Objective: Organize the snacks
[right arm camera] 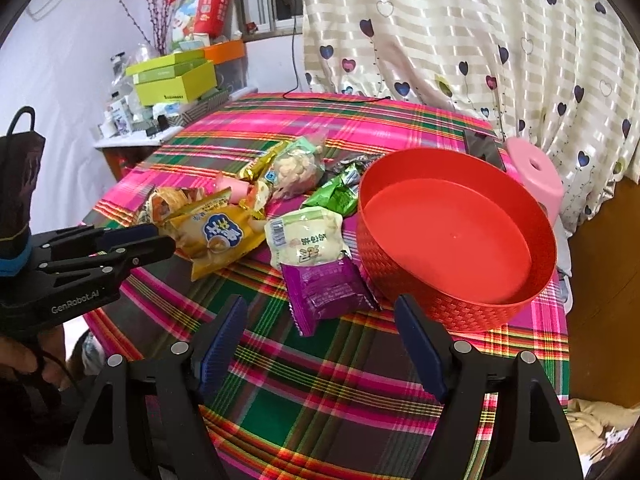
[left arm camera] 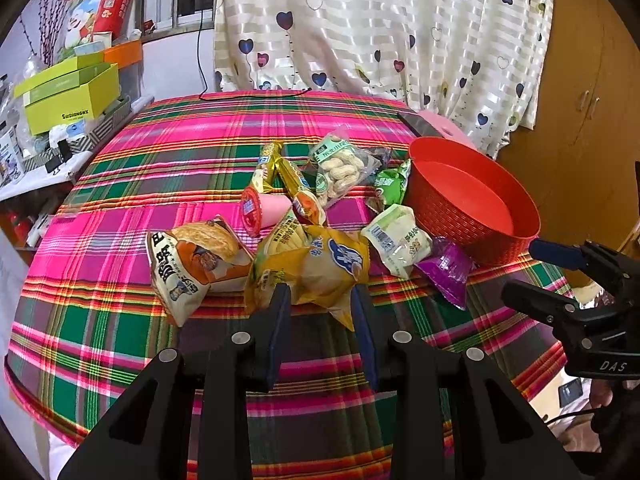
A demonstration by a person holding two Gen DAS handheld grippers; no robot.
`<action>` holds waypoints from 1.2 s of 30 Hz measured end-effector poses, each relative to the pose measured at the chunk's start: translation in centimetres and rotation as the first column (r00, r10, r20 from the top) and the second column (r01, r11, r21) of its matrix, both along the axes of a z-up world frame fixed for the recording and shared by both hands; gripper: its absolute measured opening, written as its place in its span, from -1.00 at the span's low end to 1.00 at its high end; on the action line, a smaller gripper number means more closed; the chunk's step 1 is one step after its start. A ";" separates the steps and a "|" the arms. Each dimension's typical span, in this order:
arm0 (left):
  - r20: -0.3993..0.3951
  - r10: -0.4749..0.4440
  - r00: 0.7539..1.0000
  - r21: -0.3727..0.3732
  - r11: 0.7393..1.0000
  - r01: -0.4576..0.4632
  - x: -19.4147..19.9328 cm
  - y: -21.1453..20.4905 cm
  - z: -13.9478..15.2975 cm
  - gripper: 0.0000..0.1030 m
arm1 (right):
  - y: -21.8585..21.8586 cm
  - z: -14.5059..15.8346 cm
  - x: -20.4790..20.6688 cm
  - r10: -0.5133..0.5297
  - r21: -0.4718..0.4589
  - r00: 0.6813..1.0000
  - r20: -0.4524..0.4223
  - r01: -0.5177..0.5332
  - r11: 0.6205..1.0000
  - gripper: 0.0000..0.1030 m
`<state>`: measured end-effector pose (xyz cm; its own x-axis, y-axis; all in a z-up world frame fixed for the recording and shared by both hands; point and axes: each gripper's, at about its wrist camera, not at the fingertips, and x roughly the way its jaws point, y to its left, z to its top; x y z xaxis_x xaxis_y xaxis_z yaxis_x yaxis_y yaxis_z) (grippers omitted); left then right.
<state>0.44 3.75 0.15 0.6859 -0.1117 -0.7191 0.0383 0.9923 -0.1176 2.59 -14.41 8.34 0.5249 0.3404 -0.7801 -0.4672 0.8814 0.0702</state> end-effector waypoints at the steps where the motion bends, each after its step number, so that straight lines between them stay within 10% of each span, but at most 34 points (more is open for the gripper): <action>1: 0.001 0.003 1.000 -0.001 1.000 -0.003 0.0 0.2 0.0 -0.37 | 0.0 0.0 0.0 0.000 0.002 1.000 0.000 0.000 1.000 0.48; 36: -0.007 0.052 0.999 -0.020 0.998 -0.052 0.0 2.4 0.1 -0.37 | 1.7 -0.4 0.5 0.032 0.012 0.999 -0.035 -0.032 0.999 0.46</action>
<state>0.46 6.11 0.21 0.6866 -0.0906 -0.7213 -0.0140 0.9904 -0.1377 3.09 -12.75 7.93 0.4858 0.3656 -0.7939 -0.4920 0.8651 0.0973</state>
